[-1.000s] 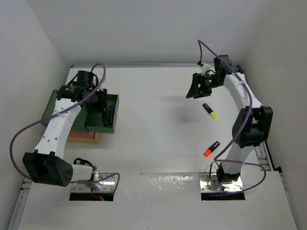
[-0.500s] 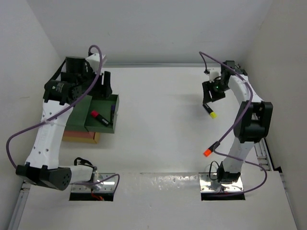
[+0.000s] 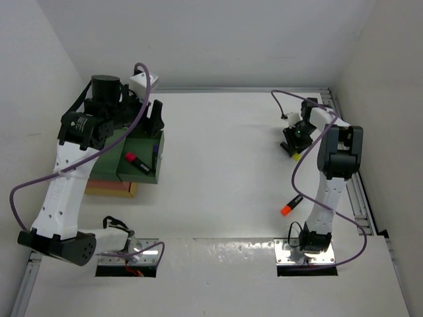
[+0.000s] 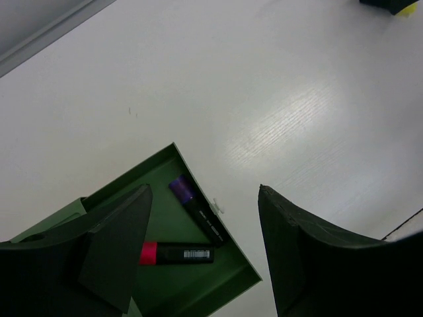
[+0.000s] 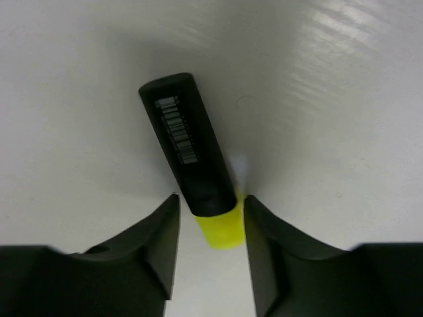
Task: Sort the stationery into containers
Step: Pick up the pen from the center of the board.
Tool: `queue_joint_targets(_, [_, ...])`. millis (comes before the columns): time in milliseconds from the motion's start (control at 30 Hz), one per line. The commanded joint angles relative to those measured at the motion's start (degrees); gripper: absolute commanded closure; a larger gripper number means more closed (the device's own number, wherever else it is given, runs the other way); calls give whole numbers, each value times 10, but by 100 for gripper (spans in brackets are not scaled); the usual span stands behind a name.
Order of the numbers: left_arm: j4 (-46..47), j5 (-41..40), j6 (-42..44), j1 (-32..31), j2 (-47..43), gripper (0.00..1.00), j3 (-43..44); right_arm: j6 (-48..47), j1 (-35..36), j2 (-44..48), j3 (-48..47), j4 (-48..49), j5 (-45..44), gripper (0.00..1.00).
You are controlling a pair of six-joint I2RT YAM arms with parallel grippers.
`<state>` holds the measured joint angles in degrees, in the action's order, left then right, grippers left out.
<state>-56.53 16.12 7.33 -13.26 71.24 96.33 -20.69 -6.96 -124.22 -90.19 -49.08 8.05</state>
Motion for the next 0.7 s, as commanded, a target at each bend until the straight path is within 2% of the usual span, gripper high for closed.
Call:
queue_joint_targets(0, [20,-4,8,-9,-15,28,-8,-24,-2,11,10,36,-6,60])
queue_joint_targets(67, [23,-4,8,-10,-14,28,-11,-29,-2,14,26,48,-11,75])
queue_joint_targets(267, [46,2,24,-14,-14,28,-21,-44,-2,28,50,63,-17,91])
queue_joint_targets(333, [55,21,38,-15,-19,28,-33,-44,-2,39,49,50,11,96])
queue_joint_targets(400, [69,50,69,-19,-28,28,-47,-40,-2,59,32,-10,69,99])
queue_joint_targets(433, [79,61,86,-29,-33,28,-73,-33,2,66,8,-56,144,100])
queue_joint_targets(467, [84,75,106,-37,-41,28,-88,-25,5,73,-2,-78,187,100])
queue_joint_targets(500, [87,80,136,-43,-52,27,-119,-1,12,92,-10,-95,281,100])
queue_joint_targets(533, [89,88,154,-49,-60,26,-133,7,19,100,-10,-114,329,100])
queue_joint_targets(633, [84,109,240,-90,-80,22,-164,30,64,136,10,-174,460,100])
queue_joint_targets(667, [56,128,306,-111,-78,19,-162,48,92,144,17,-178,478,100])
